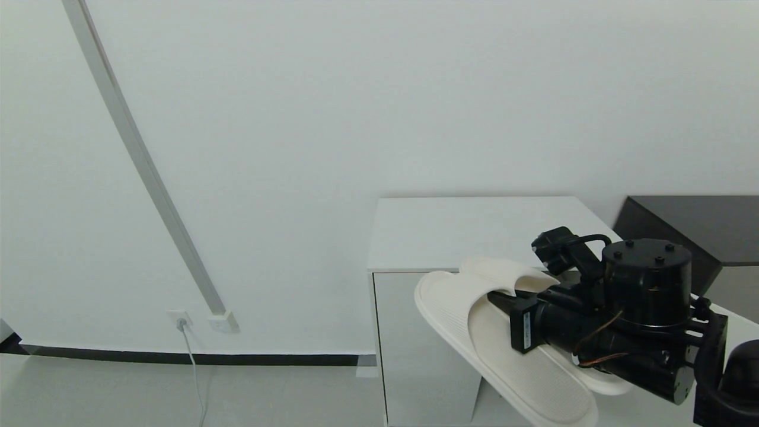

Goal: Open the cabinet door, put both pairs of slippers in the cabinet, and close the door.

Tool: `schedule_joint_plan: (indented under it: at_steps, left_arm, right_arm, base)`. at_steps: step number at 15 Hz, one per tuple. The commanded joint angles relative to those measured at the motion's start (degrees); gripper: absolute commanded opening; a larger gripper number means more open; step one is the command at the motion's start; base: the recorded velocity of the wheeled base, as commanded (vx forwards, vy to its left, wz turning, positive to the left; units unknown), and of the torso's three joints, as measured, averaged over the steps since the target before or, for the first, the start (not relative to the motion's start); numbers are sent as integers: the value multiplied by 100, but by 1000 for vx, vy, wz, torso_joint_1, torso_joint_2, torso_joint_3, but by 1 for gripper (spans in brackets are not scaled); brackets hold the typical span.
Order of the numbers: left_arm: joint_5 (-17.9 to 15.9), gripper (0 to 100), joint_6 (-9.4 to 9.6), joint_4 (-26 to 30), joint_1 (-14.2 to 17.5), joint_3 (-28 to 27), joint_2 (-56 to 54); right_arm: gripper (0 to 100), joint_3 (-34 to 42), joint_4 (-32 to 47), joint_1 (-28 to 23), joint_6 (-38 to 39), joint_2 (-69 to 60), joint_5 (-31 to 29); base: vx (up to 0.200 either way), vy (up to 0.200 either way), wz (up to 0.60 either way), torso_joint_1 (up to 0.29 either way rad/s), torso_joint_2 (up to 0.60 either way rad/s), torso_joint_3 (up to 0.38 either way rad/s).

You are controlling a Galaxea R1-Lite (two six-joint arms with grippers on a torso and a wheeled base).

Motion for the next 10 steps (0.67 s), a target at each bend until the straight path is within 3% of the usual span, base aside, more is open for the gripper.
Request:
schedule_joint_plan:
  at_steps: [1,10]
  left_arm:
    - [4,0,-1,1,-4,1,4]
    - [4,0,-1,1,-4,1,4]
  right_arm:
    - [0,0,-4,3,2,8,-3]
    - [0,0,-4,3,-7,26,6]
  base:
    - [0,-200,0,2,7,-2]
    - [0,-200,0,3,3,3]
